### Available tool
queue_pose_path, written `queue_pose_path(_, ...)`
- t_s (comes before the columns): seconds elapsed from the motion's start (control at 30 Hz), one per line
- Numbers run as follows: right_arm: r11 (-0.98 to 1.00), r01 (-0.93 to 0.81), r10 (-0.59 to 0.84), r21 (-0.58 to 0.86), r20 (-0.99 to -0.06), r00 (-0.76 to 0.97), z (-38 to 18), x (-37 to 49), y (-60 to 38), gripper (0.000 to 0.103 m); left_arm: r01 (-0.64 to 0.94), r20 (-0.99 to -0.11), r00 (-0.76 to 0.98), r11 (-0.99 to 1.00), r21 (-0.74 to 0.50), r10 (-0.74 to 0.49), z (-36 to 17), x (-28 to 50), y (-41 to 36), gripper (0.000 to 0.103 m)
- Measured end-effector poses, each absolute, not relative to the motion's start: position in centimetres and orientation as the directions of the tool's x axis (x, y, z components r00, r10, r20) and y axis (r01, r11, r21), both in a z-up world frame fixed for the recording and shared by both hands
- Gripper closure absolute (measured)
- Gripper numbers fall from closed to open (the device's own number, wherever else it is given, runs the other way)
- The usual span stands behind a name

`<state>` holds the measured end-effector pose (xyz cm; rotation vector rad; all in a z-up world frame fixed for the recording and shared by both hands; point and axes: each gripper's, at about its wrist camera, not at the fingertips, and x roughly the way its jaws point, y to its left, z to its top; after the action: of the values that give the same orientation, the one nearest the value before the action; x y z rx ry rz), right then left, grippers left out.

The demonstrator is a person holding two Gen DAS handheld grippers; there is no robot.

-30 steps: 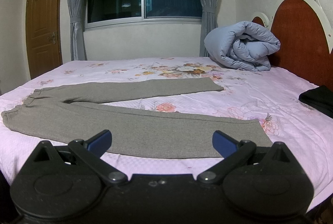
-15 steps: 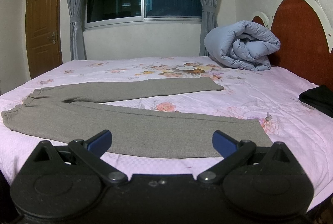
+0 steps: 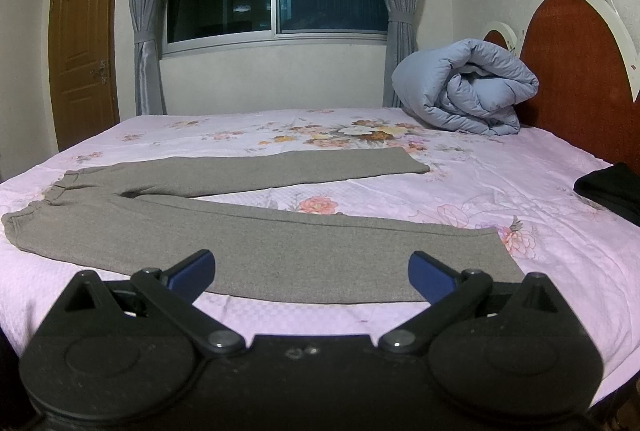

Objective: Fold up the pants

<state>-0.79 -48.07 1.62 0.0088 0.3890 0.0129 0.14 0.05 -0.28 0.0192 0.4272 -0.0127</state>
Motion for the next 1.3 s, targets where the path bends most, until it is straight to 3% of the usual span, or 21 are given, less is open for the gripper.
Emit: queue_pose_path(1.3,1.000,-0.008,0.013,0.016,-0.379,0.925,1.49,-0.93,-48.15,0.006,-0.008,-0.438,0.899,0.999,0.036,0.024,-0.41,0.57,-0.11,0.000)
